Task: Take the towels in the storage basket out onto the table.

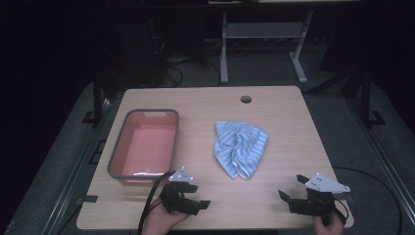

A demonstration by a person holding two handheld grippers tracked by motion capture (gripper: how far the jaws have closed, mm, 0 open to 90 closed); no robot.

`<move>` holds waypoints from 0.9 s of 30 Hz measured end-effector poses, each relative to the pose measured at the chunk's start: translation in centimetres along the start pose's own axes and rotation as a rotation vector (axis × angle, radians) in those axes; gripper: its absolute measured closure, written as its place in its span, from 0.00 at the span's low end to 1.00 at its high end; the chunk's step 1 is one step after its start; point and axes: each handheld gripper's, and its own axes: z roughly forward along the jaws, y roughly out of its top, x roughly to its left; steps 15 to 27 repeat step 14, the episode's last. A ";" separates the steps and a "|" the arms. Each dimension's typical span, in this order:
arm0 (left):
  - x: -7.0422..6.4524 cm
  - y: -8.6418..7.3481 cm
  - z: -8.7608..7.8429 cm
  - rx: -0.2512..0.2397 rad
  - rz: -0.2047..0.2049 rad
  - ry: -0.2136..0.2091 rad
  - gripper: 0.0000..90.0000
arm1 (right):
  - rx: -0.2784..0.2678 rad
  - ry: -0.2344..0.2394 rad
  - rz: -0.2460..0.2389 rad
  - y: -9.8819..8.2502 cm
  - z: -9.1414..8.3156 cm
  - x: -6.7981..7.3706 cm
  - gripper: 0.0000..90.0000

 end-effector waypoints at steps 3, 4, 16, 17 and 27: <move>-0.3 -0.5 -0.1 -0.011 0.003 0.017 0.30 | -0.002 -0.002 -0.002 0.0 -0.1 0.2 0.15; -0.3 -0.6 -0.2 -0.008 0.018 0.023 0.30 | -0.002 -0.001 -0.004 0.0 -0.1 0.2 0.15; -0.7 -1.0 -0.4 -0.042 0.037 0.038 0.29 | -0.016 0.003 -0.023 -0.4 -0.6 0.8 0.15; -0.7 -1.0 -0.4 -0.042 0.037 0.038 0.29 | -0.016 0.003 -0.023 -0.4 -0.6 0.8 0.15; -0.7 -1.0 -0.4 -0.042 0.037 0.038 0.29 | -0.016 0.003 -0.023 -0.4 -0.6 0.8 0.15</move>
